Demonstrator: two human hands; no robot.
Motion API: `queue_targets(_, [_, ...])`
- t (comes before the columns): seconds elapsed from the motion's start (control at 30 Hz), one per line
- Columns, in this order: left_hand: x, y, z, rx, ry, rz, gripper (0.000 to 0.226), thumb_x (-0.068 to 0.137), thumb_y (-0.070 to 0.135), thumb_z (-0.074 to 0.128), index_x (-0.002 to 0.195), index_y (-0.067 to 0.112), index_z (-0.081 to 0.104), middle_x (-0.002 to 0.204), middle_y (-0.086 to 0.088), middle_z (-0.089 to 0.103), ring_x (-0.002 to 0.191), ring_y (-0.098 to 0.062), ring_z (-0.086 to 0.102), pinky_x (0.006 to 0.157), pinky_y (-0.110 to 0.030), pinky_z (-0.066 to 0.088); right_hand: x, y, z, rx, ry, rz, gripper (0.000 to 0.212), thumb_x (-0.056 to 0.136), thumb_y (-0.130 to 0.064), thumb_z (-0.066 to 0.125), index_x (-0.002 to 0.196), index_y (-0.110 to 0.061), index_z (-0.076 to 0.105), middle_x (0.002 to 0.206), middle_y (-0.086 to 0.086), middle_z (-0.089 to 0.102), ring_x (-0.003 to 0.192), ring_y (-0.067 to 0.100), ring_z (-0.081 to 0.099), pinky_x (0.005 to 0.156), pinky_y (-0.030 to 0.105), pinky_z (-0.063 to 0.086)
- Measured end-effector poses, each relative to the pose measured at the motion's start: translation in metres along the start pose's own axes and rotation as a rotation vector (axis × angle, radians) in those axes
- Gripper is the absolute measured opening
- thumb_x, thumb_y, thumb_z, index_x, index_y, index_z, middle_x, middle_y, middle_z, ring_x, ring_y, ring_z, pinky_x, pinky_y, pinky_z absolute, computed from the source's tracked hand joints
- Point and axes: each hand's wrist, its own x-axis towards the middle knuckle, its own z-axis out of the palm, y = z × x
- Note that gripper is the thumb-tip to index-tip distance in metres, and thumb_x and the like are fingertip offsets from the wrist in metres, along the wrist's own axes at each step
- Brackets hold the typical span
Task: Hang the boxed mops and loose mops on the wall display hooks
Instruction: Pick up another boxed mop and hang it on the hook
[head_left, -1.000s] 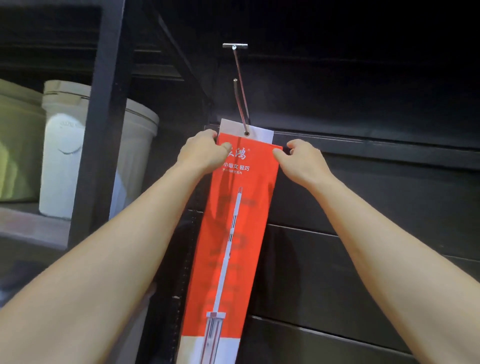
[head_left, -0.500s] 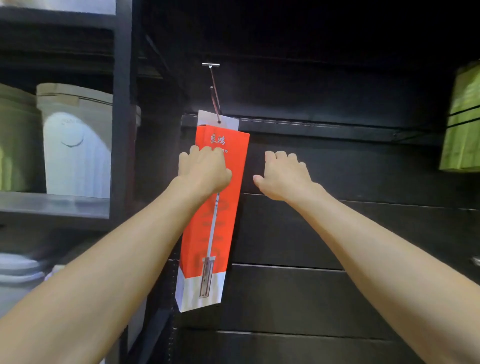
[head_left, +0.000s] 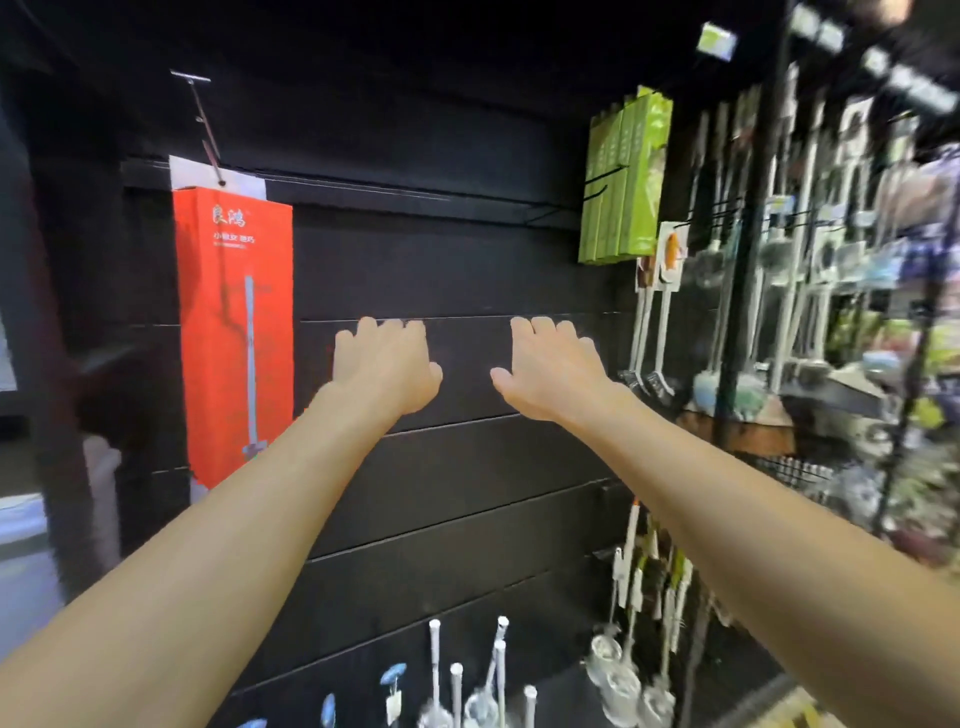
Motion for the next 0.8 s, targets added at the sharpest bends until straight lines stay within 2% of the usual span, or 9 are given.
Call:
queue_targets(0.13, [-0.018,0.070,-0.007,-0.067,-0.019,0.133,0.045,0.102,0.043,0.049,0.136,0.014,0.053,0.141,-0.011,0.059,0.131,-0.036,0.051,0.103,-0.049,0.042,-0.048,0.065,-0.016,-0.072,-0.041,0.112,0.068,0.101,-0.050,0.054,0.156,-0.015,0.034,0.160,0.012,0.043,0.146,0.038,0.042,0.115,0.055,0.039])
queue_targets(0.3, [-0.041,0.177,-0.022,-0.212,0.000,0.333,0.052,0.103,0.045,0.051,0.147,0.017,0.048,0.148,-0.010,0.057,0.136,-0.036,0.051,0.112,-0.053,0.041,-0.112,0.164,-0.044,-0.158,-0.054,0.270,0.061,0.100,-0.050,0.054,0.148,-0.015,0.041,0.151,0.013,0.049,0.139,0.038,0.046,0.111,0.055,0.041])
queue_targets(0.47, [-0.083,0.308,-0.041,-0.335,0.001,0.526,0.043,0.102,0.044,0.052,0.136,0.017,0.055,0.139,-0.010,0.061,0.130,-0.036,0.053,0.110,-0.054,0.041,-0.188,0.272,-0.080,-0.248,-0.087,0.450,0.059,0.098,-0.052,0.053,0.143,-0.014,0.043,0.146,0.015,0.050,0.135,0.039,0.046,0.109,0.055,0.043])
queue_targets(0.6, [-0.124,0.412,-0.056,-0.368,0.005,0.657,0.041,0.099,0.046,0.053,0.129,0.018,0.058,0.133,-0.008,0.064,0.124,-0.035,0.055,0.101,-0.050,0.044,-0.260,0.353,-0.117,-0.322,-0.120,0.573,0.054,0.099,-0.049,0.051,0.140,-0.013,0.044,0.143,0.015,0.050,0.133,0.039,0.046,0.108,0.054,0.044])
queue_targets(0.8, [-0.192,0.554,-0.080,-0.439,-0.051,0.831,0.036,0.101,0.041,0.051,0.126,0.015,0.055,0.135,-0.010,0.060,0.127,-0.036,0.051,0.106,-0.052,0.041,-0.357,0.459,-0.163,-0.416,-0.124,0.744,0.058,0.098,-0.051,0.055,0.141,-0.015,0.044,0.144,0.014,0.051,0.132,0.037,0.048,0.107,0.052,0.046])
